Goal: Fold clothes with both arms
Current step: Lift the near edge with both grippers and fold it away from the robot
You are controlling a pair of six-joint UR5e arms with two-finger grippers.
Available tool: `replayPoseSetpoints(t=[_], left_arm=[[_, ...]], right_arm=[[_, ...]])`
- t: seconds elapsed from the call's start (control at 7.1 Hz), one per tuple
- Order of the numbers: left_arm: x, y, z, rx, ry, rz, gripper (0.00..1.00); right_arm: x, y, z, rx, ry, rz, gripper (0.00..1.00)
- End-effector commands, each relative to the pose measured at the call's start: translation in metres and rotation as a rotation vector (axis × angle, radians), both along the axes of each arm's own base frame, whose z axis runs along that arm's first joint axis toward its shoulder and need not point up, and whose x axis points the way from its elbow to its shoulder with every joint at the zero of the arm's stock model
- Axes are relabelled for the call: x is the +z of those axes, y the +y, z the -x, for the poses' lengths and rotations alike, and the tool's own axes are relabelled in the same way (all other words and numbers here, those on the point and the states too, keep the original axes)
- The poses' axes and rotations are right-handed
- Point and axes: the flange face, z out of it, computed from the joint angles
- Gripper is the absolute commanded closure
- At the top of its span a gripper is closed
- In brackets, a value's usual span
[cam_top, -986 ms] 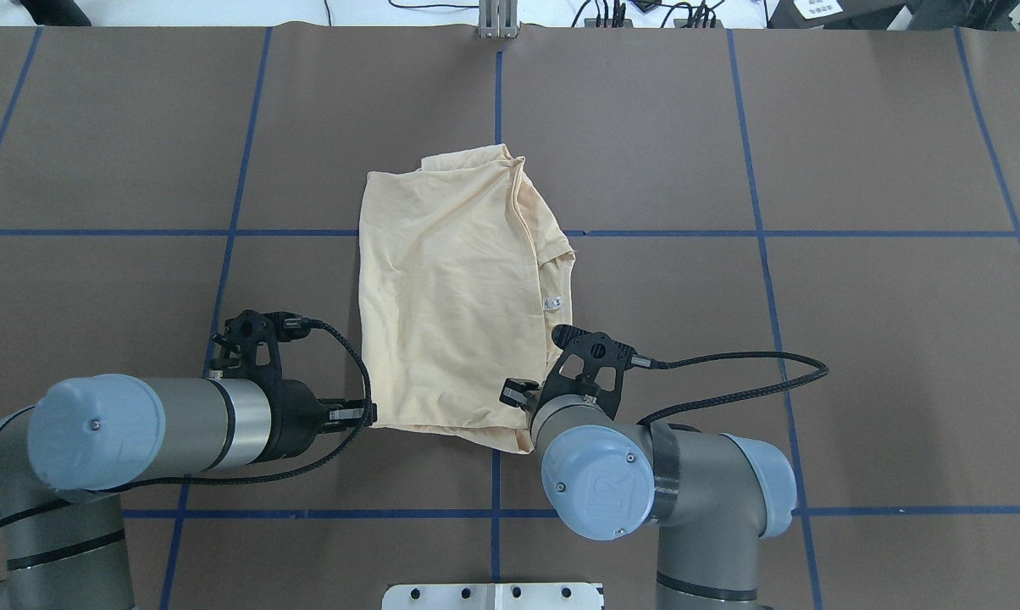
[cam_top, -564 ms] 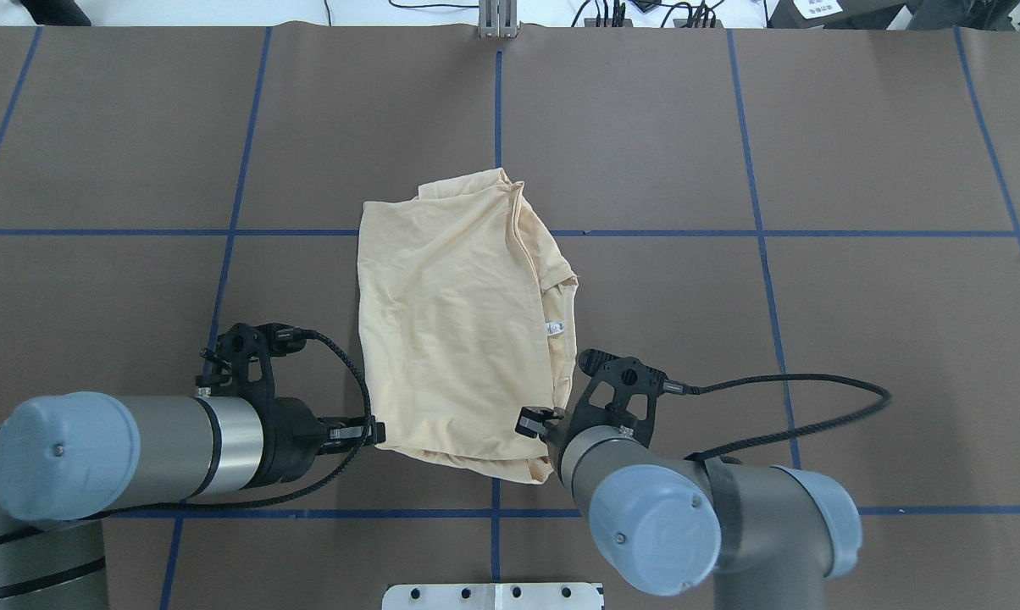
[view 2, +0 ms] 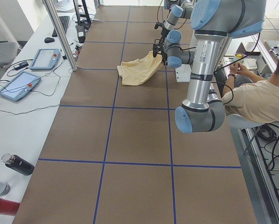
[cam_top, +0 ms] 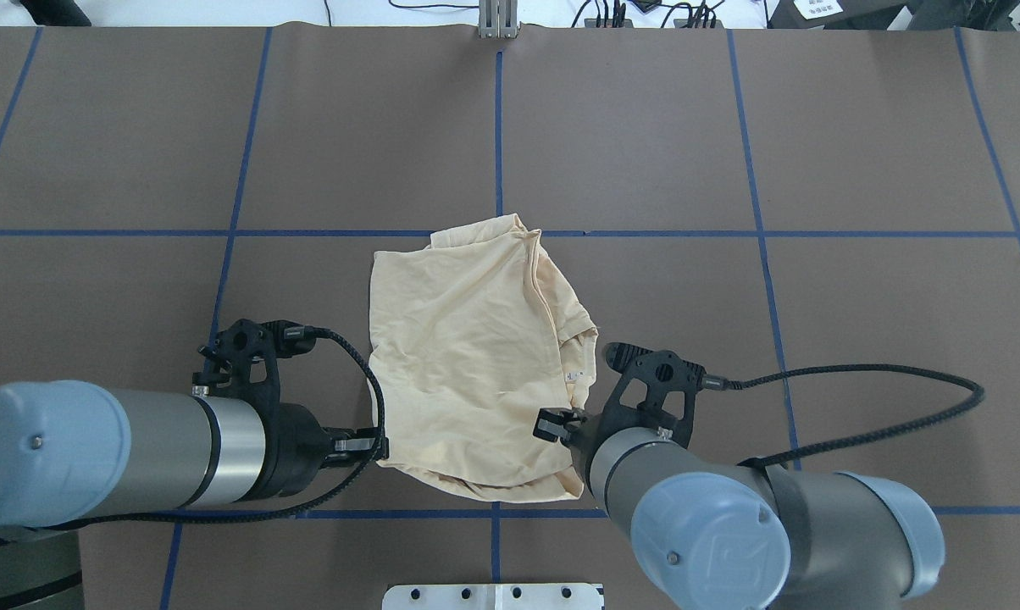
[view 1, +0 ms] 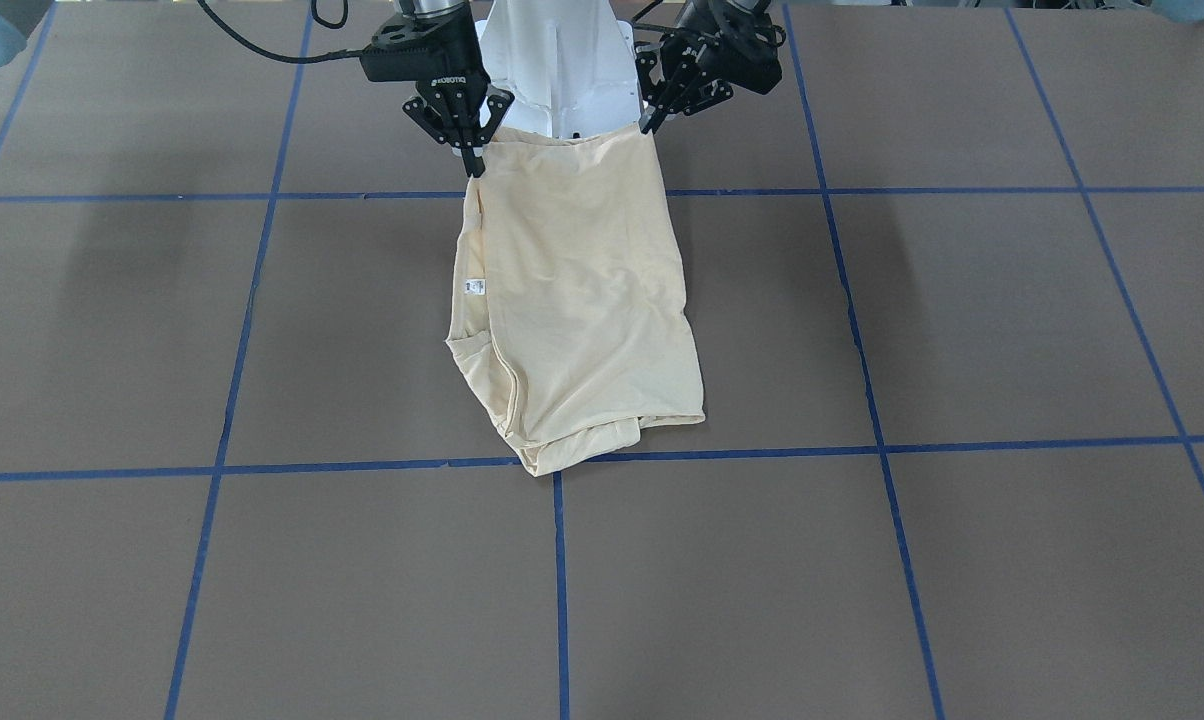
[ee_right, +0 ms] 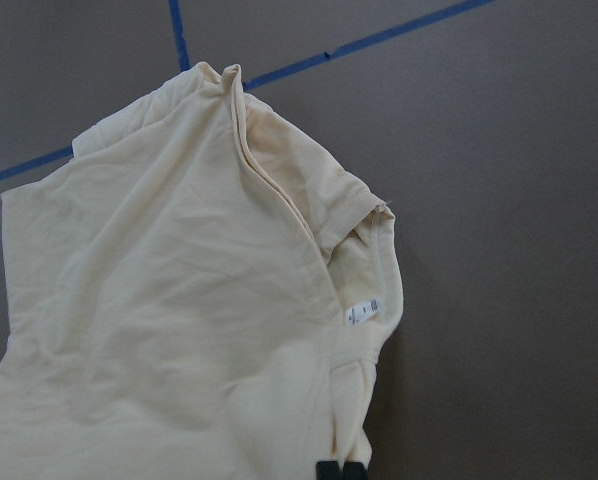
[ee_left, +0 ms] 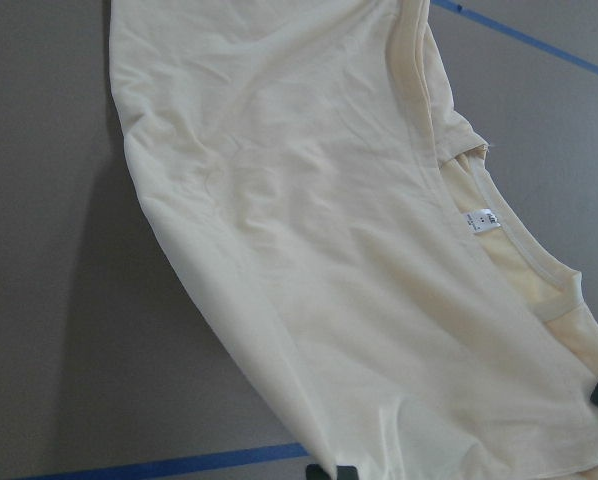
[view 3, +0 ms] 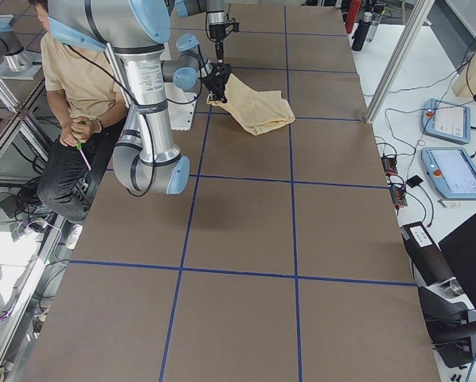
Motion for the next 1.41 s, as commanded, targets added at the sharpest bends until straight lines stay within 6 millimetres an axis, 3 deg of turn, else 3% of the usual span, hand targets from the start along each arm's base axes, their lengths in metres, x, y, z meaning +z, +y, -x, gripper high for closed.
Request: replayPoseSetpoints(t=[0.0,0.14,0.42,0.7,0.85,1.13,1.27], left_arm=[[0.012,-0.048,-0.005,-0.067,-0.058,-0.024,1.00],[0.014,-0.076,-0.016,-0.107,-0.081,-0.019,1.00],[0.028,-0.122,-0.012,-0.161,-0.138,-0.050,1.00],[0.041,-0.160,-0.013,-0.190,-0.195,-0.084,1.00],[0.045,-0.176,-0.024,-0.201,-0.217,-0.074,1.00],[0.063,-0.210,-0.049,-0.203,-0.281,-0.072,1.00],[0.072,-0.216,-0.053,-0.205,-0.297,-0.064,1.00]], right_arm=[[-0.003,-0.067,0.015,0.072,0.060,-0.025,1.00],[-0.008,-0.092,0.023,0.096,0.085,-0.036,1.00],[-0.008,-0.136,0.033,0.136,0.139,-0.042,1.00],[-0.019,-0.168,0.065,0.153,0.183,-0.035,1.00],[-0.022,-0.179,0.074,0.161,0.190,-0.034,1.00],[0.005,-0.208,0.094,0.157,0.187,-0.074,1.00],[0.013,-0.214,0.097,0.155,0.202,-0.076,1.00]])
